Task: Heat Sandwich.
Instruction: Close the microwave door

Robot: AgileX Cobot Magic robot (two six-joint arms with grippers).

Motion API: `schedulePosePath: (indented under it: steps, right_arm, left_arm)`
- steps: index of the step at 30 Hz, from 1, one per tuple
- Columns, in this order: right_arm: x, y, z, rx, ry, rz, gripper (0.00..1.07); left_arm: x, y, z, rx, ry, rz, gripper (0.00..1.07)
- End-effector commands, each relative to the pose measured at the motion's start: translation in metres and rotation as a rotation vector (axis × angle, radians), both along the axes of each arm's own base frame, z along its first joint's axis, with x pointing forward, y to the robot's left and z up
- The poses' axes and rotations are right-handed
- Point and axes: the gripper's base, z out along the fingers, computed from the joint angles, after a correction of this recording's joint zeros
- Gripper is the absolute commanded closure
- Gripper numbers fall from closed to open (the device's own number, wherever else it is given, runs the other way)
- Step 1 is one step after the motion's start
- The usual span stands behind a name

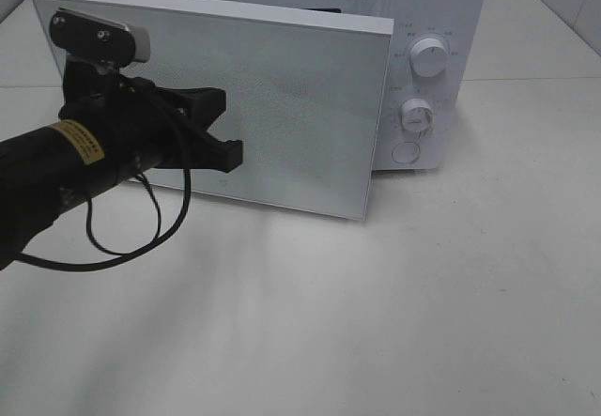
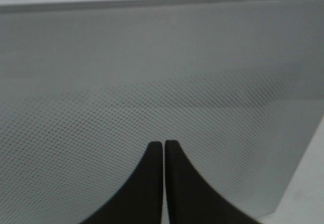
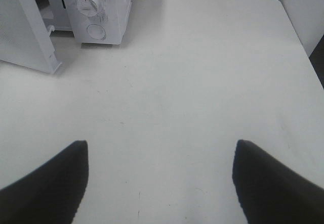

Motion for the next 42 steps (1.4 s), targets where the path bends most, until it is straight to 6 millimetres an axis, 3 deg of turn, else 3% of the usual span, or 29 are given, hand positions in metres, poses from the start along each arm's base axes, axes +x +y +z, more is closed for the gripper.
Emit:
schedulePosePath:
  steps: [1,13,42]
  right_arm:
    - [-0.004,0.000,0.000,-0.009,-0.034,-0.003,0.31]
    - [-0.004,0.000,0.000,-0.008,-0.034,-0.004,0.31]
    - [-0.004,0.000,0.000,-0.008,-0.034,-0.004,0.31]
  left_arm:
    - [0.006,-0.015,0.006,-0.022,-0.009,-0.008,1.06]
    - [0.037,-0.068,0.013,-0.039,-0.004,-0.055,1.06]
    - [0.087,-0.113,0.018,-0.061,-0.006,-0.051,1.06]
